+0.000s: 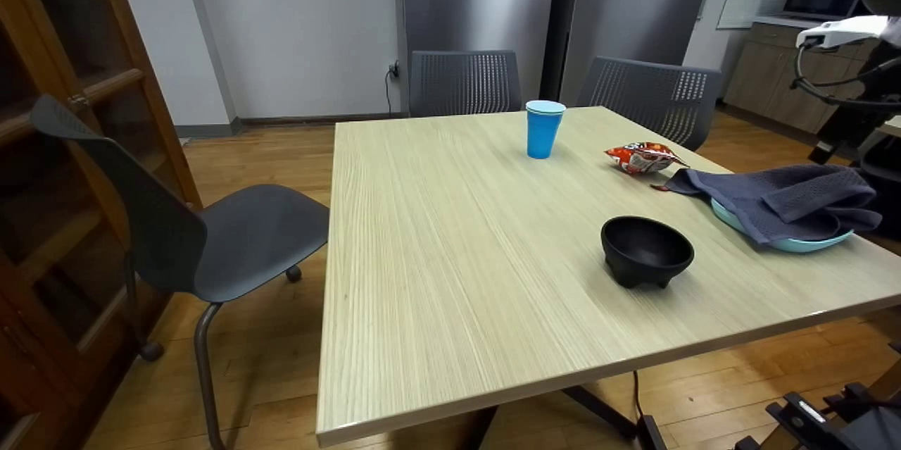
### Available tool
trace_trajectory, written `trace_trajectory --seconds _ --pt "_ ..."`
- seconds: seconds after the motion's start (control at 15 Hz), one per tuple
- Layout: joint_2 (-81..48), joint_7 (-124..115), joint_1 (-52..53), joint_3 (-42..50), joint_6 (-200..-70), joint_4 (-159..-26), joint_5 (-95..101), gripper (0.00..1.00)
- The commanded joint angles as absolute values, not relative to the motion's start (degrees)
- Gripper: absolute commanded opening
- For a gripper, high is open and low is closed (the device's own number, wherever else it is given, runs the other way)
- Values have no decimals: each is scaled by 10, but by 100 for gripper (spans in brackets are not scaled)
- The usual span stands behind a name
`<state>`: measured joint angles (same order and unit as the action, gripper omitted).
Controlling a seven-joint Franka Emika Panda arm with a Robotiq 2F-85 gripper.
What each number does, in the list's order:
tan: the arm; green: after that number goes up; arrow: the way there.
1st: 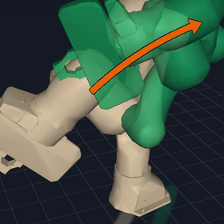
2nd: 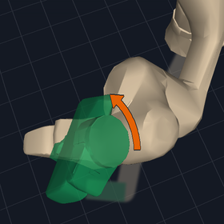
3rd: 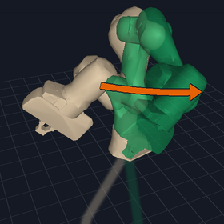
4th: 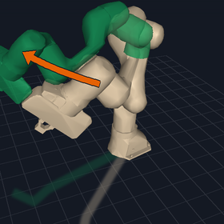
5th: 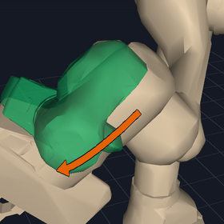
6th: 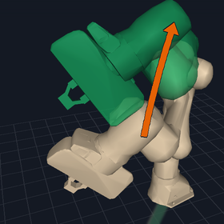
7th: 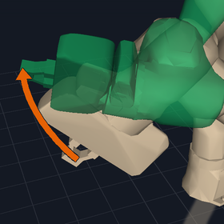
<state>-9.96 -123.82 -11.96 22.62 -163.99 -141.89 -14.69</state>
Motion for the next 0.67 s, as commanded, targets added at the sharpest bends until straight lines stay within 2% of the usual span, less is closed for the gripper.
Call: trace_trajectory --seconds 0.0,0.6 --pt "-51 -1147 -151 173 -1601 -1425 -272 100" --pt "-6 -956 -141 171 -1516 -1436 -485 100"
